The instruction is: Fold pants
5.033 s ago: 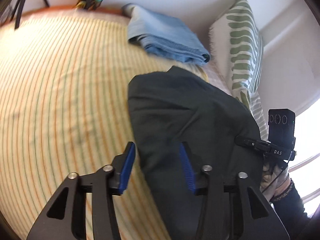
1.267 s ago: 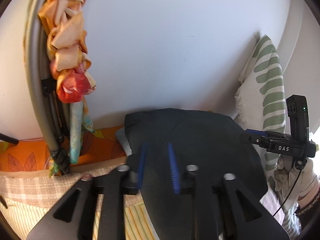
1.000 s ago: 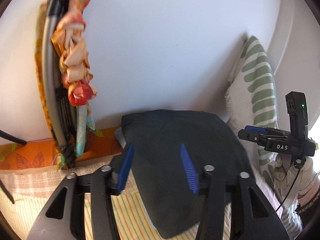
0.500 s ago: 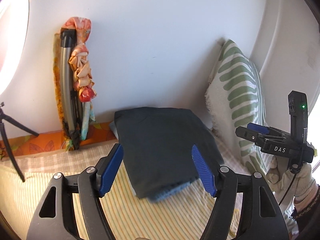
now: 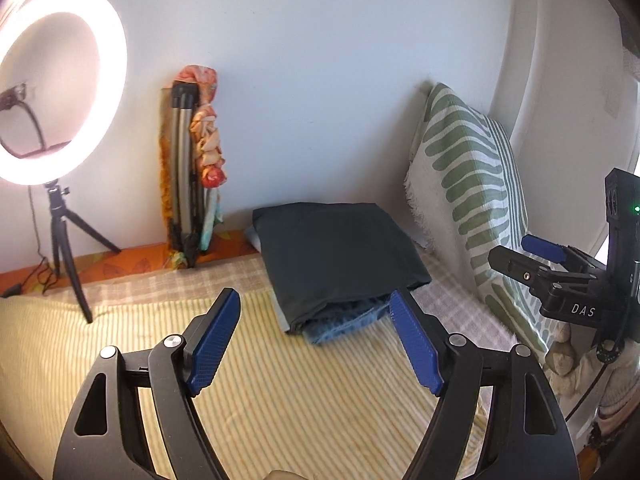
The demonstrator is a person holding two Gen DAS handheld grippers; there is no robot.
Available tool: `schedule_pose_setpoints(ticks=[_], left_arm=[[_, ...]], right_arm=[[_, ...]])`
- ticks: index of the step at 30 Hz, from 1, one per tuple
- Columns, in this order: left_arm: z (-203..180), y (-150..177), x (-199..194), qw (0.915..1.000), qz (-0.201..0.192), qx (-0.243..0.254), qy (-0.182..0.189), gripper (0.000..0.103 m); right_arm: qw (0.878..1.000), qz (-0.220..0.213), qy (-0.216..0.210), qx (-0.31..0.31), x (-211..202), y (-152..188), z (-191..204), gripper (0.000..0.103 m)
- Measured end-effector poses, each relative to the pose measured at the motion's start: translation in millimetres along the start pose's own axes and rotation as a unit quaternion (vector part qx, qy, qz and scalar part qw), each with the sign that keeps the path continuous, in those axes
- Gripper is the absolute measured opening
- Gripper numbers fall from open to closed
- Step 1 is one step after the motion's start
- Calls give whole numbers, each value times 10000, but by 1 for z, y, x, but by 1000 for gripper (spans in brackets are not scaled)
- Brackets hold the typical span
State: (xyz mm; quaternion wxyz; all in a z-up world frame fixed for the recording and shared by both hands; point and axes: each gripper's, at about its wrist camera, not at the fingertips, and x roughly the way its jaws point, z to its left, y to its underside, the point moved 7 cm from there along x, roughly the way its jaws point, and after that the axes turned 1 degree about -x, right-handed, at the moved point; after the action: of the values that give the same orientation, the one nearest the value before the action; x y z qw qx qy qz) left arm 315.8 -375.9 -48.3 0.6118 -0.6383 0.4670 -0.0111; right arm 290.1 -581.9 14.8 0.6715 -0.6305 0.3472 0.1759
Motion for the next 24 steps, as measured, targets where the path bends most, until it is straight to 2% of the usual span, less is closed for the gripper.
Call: schedule_pose_setpoints(ticks=[7, 9, 13, 20, 24], left_arm=[[5, 26, -45, 9997, -90, 131, -196, 78], [8, 31, -57, 9992, -185, 126, -327, 82], [12, 35, -75, 9979, -355, 175, -520, 84], [12, 44, -91, 9962, -359, 302, -739, 87], [11, 50, -97, 9965, -310, 290, -725, 88]], right_arm=[[9999, -134, -19, 40, -36, 22, 29, 103], [9998, -170, -51, 61, -43, 26, 33, 103], [9997, -217, -79, 20, -55, 33, 43, 103], [9994, -302, -141, -25, -71, 36, 53, 103], [9994, -299, -185, -15, -77, 39, 56, 103]])
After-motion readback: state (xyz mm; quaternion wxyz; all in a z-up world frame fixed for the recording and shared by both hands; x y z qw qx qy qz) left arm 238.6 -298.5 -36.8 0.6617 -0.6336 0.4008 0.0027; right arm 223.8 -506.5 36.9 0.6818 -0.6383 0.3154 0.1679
